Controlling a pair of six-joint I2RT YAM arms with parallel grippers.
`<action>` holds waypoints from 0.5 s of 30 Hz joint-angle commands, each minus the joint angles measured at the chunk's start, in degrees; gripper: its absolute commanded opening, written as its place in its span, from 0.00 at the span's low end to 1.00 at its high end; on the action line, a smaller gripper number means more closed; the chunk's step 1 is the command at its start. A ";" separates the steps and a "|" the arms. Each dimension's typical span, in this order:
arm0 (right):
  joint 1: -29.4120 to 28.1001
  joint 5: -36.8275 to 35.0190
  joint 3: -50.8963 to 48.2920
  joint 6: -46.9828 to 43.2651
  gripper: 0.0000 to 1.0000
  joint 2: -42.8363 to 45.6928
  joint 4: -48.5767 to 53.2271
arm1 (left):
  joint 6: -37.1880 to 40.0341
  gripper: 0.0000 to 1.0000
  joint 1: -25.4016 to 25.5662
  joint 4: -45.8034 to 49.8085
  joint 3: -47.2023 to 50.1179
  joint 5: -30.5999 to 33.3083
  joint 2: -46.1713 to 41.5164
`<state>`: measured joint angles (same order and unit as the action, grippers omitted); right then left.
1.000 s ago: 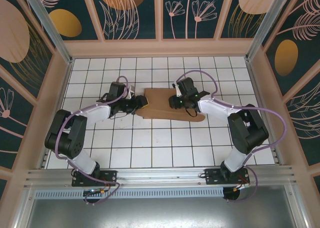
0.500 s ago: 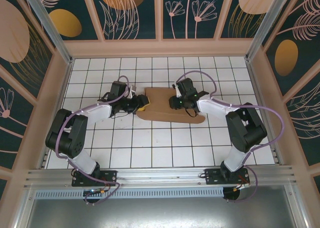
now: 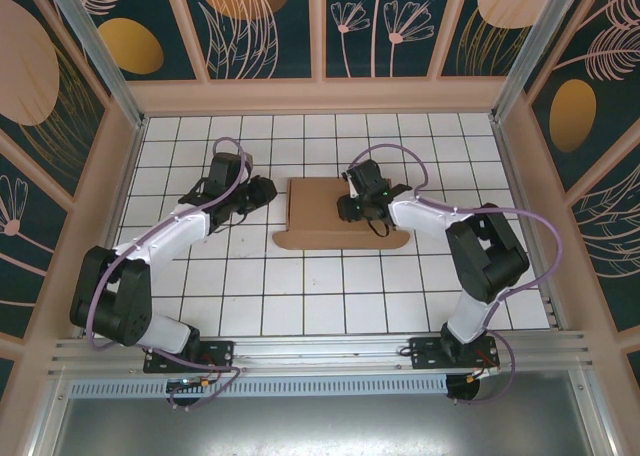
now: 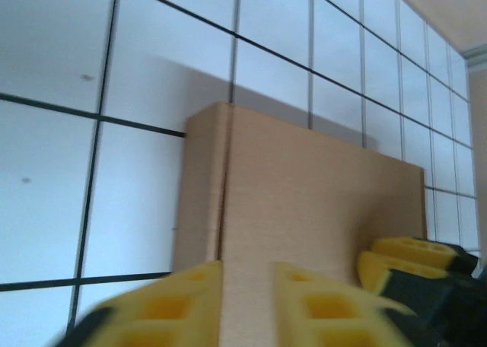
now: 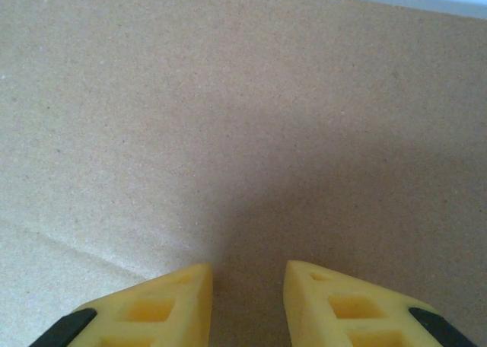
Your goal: Fold the paper box
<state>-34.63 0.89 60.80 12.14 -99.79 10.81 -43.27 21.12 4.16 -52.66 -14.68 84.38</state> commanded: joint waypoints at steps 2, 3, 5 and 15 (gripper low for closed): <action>-1.14 -0.45 -1.18 2.01 0.30 -3.65 3.92 | 0.89 0.00 2.77 -5.16 -1.81 -6.57 3.75; -1.10 -0.27 -1.18 2.14 0.29 -3.10 3.43 | 0.58 0.00 3.44 -6.08 -2.24 -7.44 4.73; -0.93 -0.13 -1.00 2.48 0.29 -1.34 2.70 | -0.47 0.00 4.68 -8.87 -2.27 -8.99 6.85; 2.20 1.67 -1.58 6.90 0.40 12.13 -3.05 | -2.72 0.00 5.07 -12.56 -1.69 -7.85 16.47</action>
<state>-34.06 2.26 60.25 15.64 -93.62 10.44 -45.32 26.37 -6.44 -53.63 -23.35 99.66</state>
